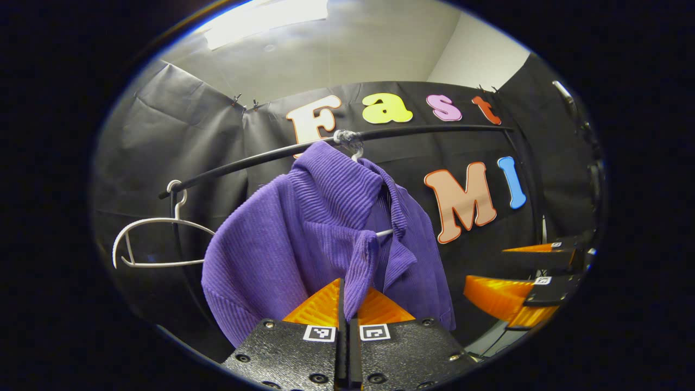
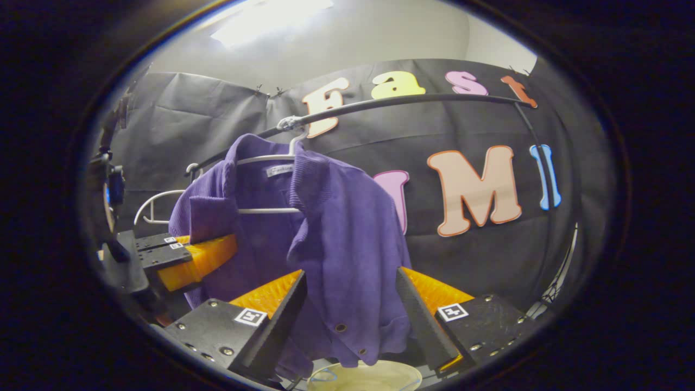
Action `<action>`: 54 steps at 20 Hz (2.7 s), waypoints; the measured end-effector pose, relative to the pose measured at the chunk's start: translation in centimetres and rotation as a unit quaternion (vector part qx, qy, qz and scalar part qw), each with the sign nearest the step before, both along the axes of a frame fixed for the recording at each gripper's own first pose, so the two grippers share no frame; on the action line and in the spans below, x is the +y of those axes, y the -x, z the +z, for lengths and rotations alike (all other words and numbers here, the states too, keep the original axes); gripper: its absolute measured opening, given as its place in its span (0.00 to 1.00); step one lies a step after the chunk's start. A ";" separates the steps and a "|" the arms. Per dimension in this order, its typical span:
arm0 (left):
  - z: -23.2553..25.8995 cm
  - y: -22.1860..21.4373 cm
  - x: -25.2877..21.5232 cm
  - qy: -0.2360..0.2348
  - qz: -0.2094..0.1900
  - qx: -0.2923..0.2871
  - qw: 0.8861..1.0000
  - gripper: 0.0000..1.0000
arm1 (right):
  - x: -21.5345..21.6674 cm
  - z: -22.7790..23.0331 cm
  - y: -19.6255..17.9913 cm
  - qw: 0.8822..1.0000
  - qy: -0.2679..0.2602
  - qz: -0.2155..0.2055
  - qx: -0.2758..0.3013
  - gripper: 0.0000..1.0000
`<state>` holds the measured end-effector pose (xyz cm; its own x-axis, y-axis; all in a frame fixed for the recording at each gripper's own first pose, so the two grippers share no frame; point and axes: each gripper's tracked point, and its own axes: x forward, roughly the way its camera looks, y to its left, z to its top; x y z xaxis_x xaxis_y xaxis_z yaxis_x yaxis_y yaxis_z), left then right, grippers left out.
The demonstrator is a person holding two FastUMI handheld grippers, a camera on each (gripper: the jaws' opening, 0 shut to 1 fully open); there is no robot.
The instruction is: Grasp the clothes on the hanger with both hands and then place them into the laundry hamper below.
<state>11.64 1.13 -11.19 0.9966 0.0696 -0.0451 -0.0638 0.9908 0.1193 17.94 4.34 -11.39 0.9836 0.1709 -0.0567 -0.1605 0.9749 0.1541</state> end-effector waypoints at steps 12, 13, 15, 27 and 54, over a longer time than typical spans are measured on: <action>2.0 3.5 3.2 0.071 -0.055 0.002 0.996 0.02 | 7.3 1.7 -7.4 1.000 -0.009 -0.017 -0.022 0.98; 2.1 3.7 3.4 0.073 -0.057 0.002 0.996 0.02 | 6.4 1.9 -8.5 0.999 -0.009 -0.044 -0.023 0.98; 2.2 4.6 3.5 0.082 -0.063 0.004 0.995 0.01 | 3.2 1.8 -10.2 0.994 0.008 -0.106 -0.015 0.79; 5.5 6.1 8.3 0.077 -0.076 0.015 0.994 0.01 | 0.6 0.4 -13.0 0.998 0.020 -0.037 0.035 0.00; 10.5 -5.5 19.0 0.037 0.037 -0.068 0.996 0.00 | -11.2 11.5 -21.0 0.970 0.110 -0.206 -0.063 0.04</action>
